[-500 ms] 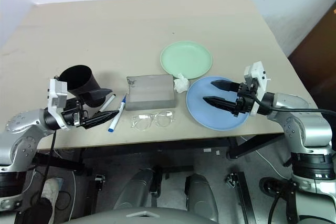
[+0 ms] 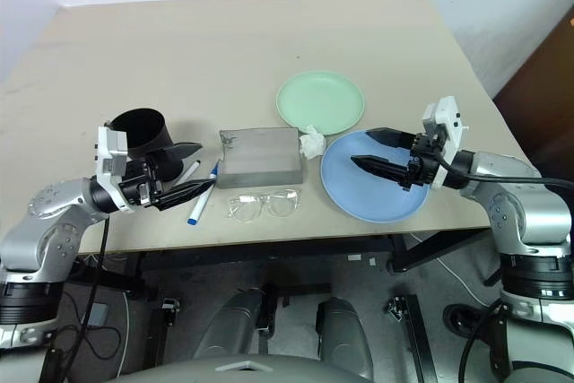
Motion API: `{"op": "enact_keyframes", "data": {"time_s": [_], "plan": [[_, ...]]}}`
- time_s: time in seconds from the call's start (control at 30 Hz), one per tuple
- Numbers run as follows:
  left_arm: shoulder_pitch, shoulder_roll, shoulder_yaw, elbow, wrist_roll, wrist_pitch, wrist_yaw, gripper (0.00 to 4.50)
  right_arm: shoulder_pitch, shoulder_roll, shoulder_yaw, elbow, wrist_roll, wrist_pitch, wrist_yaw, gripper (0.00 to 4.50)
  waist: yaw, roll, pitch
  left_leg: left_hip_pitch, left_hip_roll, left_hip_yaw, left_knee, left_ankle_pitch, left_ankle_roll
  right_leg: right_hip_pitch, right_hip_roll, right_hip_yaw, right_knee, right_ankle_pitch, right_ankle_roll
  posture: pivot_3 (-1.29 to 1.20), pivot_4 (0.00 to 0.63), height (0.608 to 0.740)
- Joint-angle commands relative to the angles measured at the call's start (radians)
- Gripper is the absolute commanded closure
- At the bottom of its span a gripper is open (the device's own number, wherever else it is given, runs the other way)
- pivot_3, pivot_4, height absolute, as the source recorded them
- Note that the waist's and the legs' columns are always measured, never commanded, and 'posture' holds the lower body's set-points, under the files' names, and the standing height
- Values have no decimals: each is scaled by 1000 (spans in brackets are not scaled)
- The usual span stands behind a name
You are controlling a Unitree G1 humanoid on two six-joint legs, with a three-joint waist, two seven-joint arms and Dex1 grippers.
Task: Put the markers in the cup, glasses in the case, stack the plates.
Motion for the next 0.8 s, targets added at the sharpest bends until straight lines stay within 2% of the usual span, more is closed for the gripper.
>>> {"op": "enact_keyframes", "data": {"time_s": [0.03,0.5,0.8], "plan": [[8,14,-14,-60,-6,17,-6,0,-18,-21,-29,-2,2,-14,-12,813,0,0,0,0,0,0,0,0,0,0,0,0,0,0,0,0,150,712],[83,12,15,-97,0,5,-1,0,-121,-75,9,174,-83,-36,-8,813,0,0,0,0,0,0,1,0,0,1,0,0,-1,0,0,0,150,712],[120,26,44,-192,-45,25,21,0,-166,-83,12,264,-116,-49,5,813,-1,0,0,-1,0,0,2,0,2,1,0,0,-1,1,0,0,150,712]]}}
